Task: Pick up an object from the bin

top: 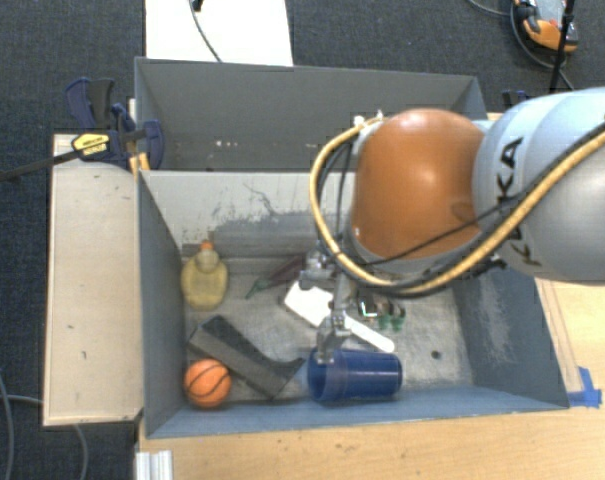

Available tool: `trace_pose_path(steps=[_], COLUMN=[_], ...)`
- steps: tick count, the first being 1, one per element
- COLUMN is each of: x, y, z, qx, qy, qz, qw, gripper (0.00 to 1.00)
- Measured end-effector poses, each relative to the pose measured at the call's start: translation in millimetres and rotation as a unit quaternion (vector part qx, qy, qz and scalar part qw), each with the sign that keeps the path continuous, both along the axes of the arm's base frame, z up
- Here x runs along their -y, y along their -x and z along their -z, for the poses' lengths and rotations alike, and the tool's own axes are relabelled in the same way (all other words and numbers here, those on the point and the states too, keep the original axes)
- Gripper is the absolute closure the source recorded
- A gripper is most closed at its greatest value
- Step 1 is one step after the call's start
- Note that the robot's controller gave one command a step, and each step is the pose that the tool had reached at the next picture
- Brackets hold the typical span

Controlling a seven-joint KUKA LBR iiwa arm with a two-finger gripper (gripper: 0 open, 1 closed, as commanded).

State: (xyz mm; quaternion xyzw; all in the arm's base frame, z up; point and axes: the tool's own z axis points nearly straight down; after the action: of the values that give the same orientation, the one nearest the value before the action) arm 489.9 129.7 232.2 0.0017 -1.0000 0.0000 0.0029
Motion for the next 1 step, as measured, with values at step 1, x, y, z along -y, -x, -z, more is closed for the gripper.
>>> trace_pose_path(steps=[1], x=[0.8], y=[-1.8], z=[-4.1], qx=[0.0042], qy=[-0.001], qz=[0.002], qw=[1.0], gripper=[0.0])
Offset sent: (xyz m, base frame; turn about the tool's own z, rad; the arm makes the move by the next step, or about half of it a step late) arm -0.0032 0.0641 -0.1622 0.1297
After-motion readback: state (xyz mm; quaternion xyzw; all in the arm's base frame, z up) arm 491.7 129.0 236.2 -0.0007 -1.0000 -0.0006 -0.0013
